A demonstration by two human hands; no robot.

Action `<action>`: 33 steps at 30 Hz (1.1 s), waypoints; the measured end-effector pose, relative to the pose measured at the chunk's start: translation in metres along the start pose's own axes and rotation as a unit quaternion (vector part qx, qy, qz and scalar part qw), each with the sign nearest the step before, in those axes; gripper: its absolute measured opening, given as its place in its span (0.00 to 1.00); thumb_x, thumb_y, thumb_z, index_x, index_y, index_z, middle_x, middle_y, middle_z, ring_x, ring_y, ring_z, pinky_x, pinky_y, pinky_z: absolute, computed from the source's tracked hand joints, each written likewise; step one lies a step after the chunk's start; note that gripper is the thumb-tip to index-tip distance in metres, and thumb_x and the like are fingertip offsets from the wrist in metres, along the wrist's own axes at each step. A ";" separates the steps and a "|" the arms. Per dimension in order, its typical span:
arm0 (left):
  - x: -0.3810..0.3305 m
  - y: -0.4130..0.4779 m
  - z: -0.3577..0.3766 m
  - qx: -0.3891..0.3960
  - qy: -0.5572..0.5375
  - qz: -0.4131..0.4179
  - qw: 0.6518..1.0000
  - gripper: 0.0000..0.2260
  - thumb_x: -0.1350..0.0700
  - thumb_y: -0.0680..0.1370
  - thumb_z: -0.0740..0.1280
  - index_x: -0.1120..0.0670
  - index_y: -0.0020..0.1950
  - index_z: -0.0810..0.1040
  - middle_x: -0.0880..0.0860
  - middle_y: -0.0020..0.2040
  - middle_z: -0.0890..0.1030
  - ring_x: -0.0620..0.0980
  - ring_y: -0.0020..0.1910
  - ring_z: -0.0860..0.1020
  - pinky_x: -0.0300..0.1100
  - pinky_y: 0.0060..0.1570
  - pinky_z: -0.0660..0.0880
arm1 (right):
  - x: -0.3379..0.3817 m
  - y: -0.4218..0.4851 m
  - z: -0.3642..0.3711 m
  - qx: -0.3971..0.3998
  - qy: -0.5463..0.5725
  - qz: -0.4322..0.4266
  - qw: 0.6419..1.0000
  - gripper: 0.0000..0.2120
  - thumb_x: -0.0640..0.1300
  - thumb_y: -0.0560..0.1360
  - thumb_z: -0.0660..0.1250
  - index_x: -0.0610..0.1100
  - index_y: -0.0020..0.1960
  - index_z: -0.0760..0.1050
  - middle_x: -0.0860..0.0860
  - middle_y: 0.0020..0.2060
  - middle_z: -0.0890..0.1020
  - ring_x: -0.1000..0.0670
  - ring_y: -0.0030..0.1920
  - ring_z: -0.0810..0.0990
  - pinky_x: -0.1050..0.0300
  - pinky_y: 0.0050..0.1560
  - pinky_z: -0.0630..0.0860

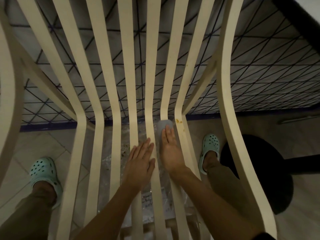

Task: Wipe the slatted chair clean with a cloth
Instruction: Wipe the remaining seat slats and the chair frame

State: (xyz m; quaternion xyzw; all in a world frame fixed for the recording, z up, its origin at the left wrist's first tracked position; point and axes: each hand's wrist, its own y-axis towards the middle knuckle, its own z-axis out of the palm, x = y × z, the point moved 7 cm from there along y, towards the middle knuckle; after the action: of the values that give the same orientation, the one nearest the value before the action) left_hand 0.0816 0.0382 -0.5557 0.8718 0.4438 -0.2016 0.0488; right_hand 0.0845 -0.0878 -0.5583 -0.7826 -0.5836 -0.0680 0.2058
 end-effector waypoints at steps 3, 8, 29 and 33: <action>0.000 0.001 0.002 0.000 0.014 0.002 1.000 0.26 0.44 0.81 0.41 0.51 0.78 0.52 0.48 0.79 0.49 0.46 0.78 0.49 0.46 0.76 0.44 | -0.001 -0.017 0.007 0.012 0.002 0.003 1.000 0.32 0.38 0.80 0.51 0.39 0.78 0.36 0.44 0.77 0.37 0.45 0.77 0.34 0.48 0.78 0.46; -0.008 -0.020 0.003 0.012 0.069 -0.015 0.997 0.26 0.44 0.81 0.39 0.50 0.78 0.45 0.48 0.79 0.43 0.46 0.78 0.42 0.45 0.73 0.36 | -0.002 -0.064 0.013 0.012 0.012 0.018 1.000 0.34 0.36 0.79 0.52 0.42 0.75 0.32 0.45 0.76 0.35 0.46 0.76 0.33 0.50 0.78 0.44; -0.039 -0.128 0.010 0.063 0.068 -0.042 0.995 0.30 0.41 0.78 0.34 0.50 0.78 0.40 0.48 0.78 0.38 0.47 0.76 0.35 0.54 0.75 0.43 | -0.006 -0.236 0.023 0.013 0.034 0.060 0.998 0.59 0.52 0.56 0.81 0.36 0.76 0.52 0.41 0.76 0.46 0.43 0.70 0.71 0.61 0.61 0.68; -0.037 -0.126 0.012 0.068 0.070 -0.033 0.995 0.29 0.40 0.79 0.36 0.49 0.78 0.37 0.47 0.77 0.35 0.44 0.75 0.32 0.49 0.74 0.35 | 0.001 -0.219 0.015 0.059 0.064 0.058 0.995 0.51 0.49 0.73 0.70 0.43 0.76 0.32 0.45 0.75 0.32 0.43 0.76 0.56 0.60 0.70 0.62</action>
State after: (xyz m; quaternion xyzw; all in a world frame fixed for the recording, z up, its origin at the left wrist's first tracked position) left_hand -0.0410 0.0829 -0.5408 0.8698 0.4601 -0.1714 -0.0489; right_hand -0.1235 -0.0297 -0.5182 -0.7954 -0.5261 -0.0709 0.2923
